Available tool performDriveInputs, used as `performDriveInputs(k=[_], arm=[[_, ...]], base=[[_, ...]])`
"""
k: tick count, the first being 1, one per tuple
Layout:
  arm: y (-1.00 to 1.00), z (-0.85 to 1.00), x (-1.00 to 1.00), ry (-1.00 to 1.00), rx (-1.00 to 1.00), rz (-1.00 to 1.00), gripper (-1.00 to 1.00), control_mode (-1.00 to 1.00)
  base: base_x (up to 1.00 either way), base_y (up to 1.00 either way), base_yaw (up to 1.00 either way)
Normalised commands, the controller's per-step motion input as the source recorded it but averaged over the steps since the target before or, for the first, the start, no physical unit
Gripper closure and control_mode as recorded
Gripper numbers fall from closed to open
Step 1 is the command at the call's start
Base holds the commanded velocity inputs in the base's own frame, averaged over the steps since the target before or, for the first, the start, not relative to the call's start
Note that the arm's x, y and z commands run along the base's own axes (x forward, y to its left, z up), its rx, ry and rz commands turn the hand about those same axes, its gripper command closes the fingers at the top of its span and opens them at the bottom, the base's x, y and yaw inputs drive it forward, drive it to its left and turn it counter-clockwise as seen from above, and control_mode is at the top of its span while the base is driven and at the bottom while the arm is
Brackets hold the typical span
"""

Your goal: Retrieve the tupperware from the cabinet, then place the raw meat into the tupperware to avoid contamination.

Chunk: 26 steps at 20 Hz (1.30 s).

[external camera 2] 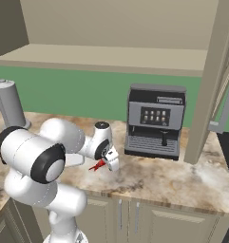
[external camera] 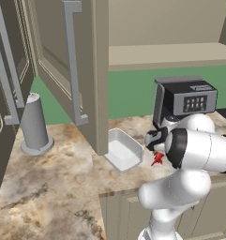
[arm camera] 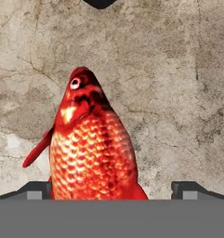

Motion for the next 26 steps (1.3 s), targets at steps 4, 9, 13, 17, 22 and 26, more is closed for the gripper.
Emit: performDriveInputs(k=[4,9,13,17,22,26], arm=[[0.02,-0.09,0.14,0.00,0.00,-0.06,1.00,-1.00],[0.03,0.00,0.03,0.00,0.00,-0.04,1.00,-1.00],[0.03,0.18,-0.02,0.00,0.00,-0.04,1.00,-1.00],[0.00,0.47,-0.18,0.00,0.00,-0.05,1.00,-1.00],[0.12,0.62,-0.02,0.00,0.00,-0.05,1.00,-1.00],[0.26,0.59,-0.02,0.00,0.00,-0.04,1.00,-1.00]], base=[[0.00,0.00,0.00],[0.00,0.00,0.00],[0.00,0.00,0.00],[0.00,0.00,0.00],[0.00,0.00,0.00],[0.00,0.00,0.00]])
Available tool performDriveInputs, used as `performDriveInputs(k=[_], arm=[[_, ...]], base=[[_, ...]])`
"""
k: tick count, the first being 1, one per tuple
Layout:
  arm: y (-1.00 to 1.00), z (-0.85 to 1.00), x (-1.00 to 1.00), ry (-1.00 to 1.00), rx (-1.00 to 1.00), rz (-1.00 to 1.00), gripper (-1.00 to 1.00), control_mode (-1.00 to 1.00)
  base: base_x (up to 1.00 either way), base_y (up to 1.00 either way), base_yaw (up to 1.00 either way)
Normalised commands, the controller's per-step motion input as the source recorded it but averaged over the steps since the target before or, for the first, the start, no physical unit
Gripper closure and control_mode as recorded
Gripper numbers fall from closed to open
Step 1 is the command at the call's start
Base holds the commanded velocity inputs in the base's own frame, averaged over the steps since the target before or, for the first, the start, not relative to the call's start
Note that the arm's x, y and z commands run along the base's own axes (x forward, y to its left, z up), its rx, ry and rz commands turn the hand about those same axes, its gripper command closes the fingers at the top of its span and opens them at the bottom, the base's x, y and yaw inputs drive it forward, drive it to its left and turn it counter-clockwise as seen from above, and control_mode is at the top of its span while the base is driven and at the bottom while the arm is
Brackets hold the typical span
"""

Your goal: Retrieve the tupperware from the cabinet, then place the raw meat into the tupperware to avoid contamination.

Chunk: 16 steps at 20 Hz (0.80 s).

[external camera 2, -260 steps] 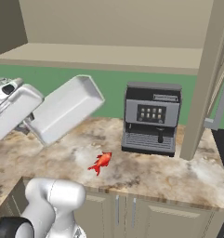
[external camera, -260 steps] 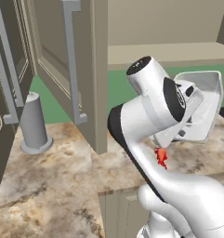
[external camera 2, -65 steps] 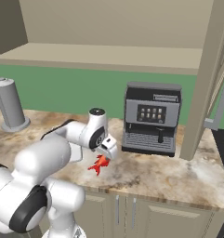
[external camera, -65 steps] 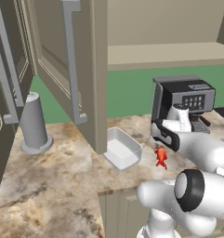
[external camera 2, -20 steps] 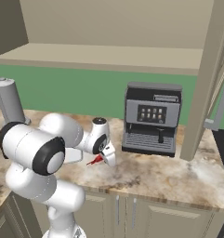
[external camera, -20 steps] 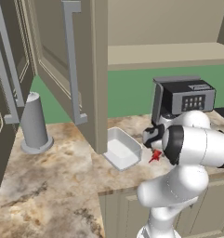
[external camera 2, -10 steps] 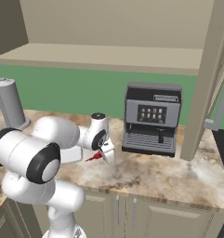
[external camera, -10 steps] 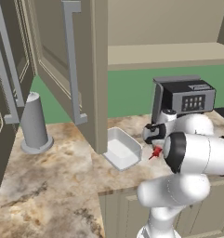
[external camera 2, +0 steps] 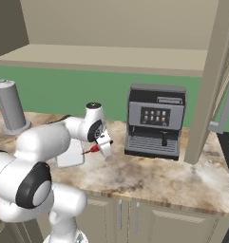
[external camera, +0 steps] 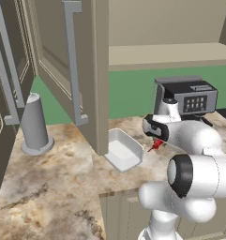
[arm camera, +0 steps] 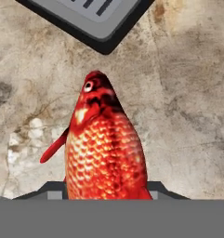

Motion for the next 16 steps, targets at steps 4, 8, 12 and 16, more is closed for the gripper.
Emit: performDriveInputs(k=[4,8,12,16], arm=[[0.30,0.63,0.00,0.00,0.00,-0.04,1.00,-1.00],[0.27,0.60,0.00,0.00,0.00,-0.04,1.00,-1.00],[0.43,0.16,0.00,-0.02,0.00,-0.05,1.00,-1.00],[0.41,0.25,0.03,-0.06,0.00,-0.08,1.00,-1.00]], base=[[0.00,0.00,0.00],[0.00,0.00,0.00],[0.00,0.00,0.00],[0.00,0.00,0.00]])
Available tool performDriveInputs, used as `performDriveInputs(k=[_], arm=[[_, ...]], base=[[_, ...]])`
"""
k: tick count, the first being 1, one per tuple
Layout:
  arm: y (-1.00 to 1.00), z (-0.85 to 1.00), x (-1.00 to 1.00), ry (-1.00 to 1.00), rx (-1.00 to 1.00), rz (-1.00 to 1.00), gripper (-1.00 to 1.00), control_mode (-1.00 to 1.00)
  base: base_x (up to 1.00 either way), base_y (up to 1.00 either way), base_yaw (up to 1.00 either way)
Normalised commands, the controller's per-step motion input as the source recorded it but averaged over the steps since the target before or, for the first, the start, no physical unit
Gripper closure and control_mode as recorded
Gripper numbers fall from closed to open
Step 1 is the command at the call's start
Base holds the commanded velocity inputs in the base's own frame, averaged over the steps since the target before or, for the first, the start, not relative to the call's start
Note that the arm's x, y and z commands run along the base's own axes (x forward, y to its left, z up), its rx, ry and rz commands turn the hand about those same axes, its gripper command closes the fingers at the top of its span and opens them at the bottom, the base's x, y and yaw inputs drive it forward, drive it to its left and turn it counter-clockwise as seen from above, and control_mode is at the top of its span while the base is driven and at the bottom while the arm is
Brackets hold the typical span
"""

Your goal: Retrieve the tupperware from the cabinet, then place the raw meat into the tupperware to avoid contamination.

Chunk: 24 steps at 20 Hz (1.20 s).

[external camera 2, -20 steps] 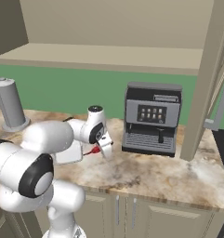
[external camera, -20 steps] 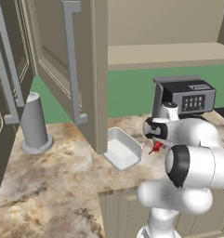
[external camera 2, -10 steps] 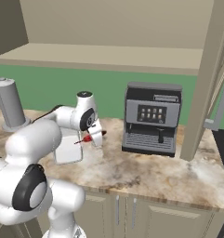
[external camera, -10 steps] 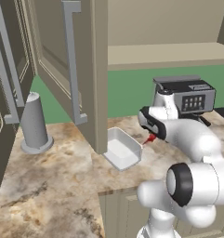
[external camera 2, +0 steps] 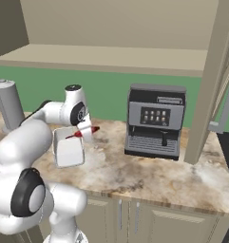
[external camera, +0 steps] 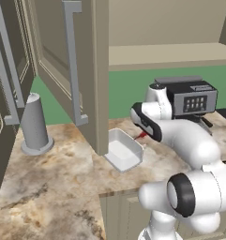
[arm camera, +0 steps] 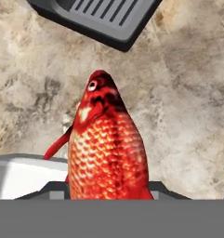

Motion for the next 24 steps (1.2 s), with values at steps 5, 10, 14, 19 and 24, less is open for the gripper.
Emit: performDriveInputs(k=[5,10,14,19,24], arm=[[0.46,0.21,0.00,-0.06,0.00,-0.07,1.00,-1.00],[0.47,0.24,0.00,-0.06,0.00,-0.07,1.00,-1.00],[0.54,0.06,0.00,-0.02,-0.01,-0.09,1.00,-1.00],[0.48,-0.01,-0.10,0.03,-0.01,-0.13,1.00,-1.00],[0.09,-0.05,0.00,0.03,-0.01,-0.12,1.00,-1.00]], base=[[0.00,0.00,0.00],[0.00,0.00,0.00],[0.00,0.00,0.00],[0.00,0.00,0.00],[0.00,0.00,0.00]])
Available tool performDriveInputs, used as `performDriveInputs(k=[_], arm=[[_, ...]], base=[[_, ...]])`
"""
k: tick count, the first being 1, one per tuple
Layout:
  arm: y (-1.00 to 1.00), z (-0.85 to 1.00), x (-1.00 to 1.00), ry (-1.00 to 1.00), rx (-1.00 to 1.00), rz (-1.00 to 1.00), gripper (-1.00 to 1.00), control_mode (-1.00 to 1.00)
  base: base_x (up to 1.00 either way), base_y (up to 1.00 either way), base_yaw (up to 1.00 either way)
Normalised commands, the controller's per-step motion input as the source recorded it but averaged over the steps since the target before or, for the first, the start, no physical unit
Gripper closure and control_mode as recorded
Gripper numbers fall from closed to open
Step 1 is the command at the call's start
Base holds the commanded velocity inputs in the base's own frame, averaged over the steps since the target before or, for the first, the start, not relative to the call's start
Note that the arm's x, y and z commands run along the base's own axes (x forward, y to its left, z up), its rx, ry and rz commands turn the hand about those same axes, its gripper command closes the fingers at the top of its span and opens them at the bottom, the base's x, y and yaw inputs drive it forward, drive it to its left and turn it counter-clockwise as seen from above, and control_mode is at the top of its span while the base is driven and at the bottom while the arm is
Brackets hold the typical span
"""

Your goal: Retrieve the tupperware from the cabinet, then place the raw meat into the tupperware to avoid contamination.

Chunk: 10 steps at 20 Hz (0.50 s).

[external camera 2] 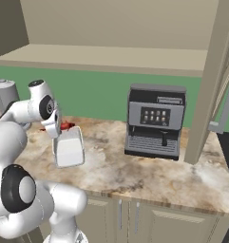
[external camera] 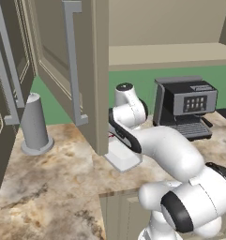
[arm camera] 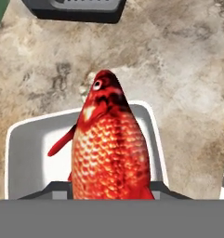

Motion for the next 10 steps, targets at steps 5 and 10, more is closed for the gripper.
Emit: performDriveInputs(k=[5,10], arm=[[0.02,-0.15,-0.03,0.09,0.00,-0.23,1.00,-1.00],[0.15,-0.19,0.00,0.04,0.00,-0.20,1.00,-1.00]], base=[[0.00,0.00,0.00],[0.00,0.00,0.00]])
